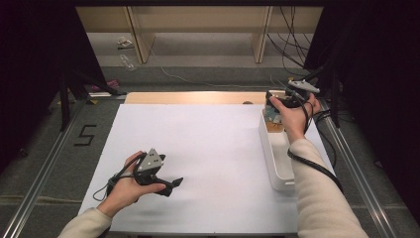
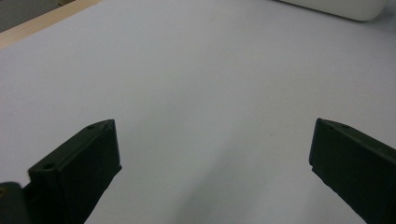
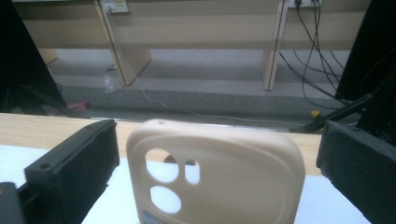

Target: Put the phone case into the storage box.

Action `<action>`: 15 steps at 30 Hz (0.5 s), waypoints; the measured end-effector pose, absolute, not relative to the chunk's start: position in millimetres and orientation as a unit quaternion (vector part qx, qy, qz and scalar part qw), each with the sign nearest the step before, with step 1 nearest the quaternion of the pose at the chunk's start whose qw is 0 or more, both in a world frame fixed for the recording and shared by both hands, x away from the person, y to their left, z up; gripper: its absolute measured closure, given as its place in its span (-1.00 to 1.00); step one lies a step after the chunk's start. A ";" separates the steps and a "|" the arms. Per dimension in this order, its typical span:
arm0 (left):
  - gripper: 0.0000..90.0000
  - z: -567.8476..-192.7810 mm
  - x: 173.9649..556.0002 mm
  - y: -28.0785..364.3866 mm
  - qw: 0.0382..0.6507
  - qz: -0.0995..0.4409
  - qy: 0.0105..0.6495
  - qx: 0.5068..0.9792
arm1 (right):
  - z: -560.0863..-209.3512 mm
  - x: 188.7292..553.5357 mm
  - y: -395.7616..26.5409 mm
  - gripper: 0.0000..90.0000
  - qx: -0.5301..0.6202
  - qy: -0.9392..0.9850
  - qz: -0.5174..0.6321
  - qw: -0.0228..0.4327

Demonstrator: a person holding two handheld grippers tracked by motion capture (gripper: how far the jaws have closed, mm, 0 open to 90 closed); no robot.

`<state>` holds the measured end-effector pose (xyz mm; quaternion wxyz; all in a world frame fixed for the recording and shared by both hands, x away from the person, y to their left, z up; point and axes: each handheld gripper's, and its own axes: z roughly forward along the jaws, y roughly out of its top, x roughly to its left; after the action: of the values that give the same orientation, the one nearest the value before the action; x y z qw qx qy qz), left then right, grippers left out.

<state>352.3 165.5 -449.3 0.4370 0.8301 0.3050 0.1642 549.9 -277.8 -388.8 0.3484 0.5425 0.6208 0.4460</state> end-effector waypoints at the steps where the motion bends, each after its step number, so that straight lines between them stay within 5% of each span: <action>1: -0.97 -449.3 352.4 165.5 0.437 0.164 0.305 0.830 | -387.4 549.8 -277.9 -1.00 0.543 0.620 0.447 0.349; 15: -0.97 -449.2 352.3 165.2 0.436 0.164 0.304 0.831 | -378.8 539.6 -279.2 -0.94 0.545 0.618 0.444 0.351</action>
<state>352.3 165.2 -449.2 0.4359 0.8310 0.3041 0.1641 539.6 -279.2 -378.8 0.3513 0.5446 0.6185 0.4444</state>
